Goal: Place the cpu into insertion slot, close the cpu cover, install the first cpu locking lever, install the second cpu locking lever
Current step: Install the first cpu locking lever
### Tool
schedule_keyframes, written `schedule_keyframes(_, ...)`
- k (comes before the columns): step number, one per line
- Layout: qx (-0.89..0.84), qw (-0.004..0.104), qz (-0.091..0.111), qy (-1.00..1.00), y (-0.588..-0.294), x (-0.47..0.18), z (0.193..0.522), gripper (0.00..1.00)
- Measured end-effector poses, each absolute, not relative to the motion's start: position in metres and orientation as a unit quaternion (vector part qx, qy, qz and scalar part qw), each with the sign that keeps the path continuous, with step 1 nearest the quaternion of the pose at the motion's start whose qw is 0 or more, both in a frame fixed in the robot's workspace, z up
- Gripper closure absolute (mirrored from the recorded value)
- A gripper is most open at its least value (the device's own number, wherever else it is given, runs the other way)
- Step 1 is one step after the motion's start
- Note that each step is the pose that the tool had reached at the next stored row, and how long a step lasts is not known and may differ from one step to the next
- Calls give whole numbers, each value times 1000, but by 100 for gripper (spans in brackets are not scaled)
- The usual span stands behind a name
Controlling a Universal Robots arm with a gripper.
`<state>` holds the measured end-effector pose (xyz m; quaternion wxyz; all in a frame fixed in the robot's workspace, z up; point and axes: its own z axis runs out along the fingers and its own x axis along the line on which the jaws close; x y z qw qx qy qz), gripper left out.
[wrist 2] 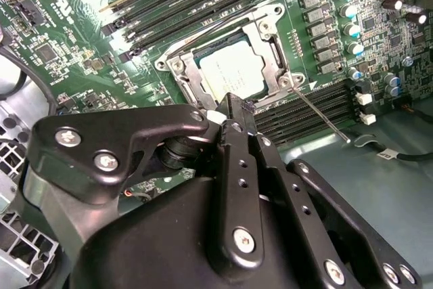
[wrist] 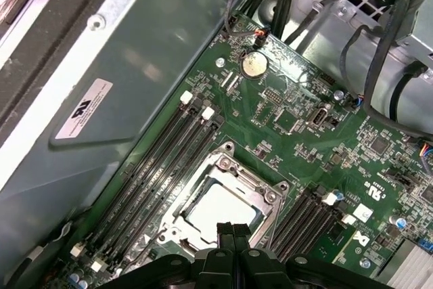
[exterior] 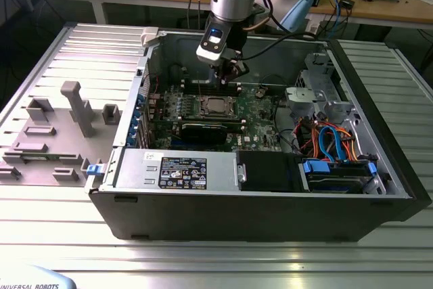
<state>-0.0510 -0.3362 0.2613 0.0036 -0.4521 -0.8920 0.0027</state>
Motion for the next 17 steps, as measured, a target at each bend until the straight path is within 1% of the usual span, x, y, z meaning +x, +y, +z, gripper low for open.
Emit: schedule_keyframes(17, -395, 2, 2, -918, -336, -51, 262, 89)
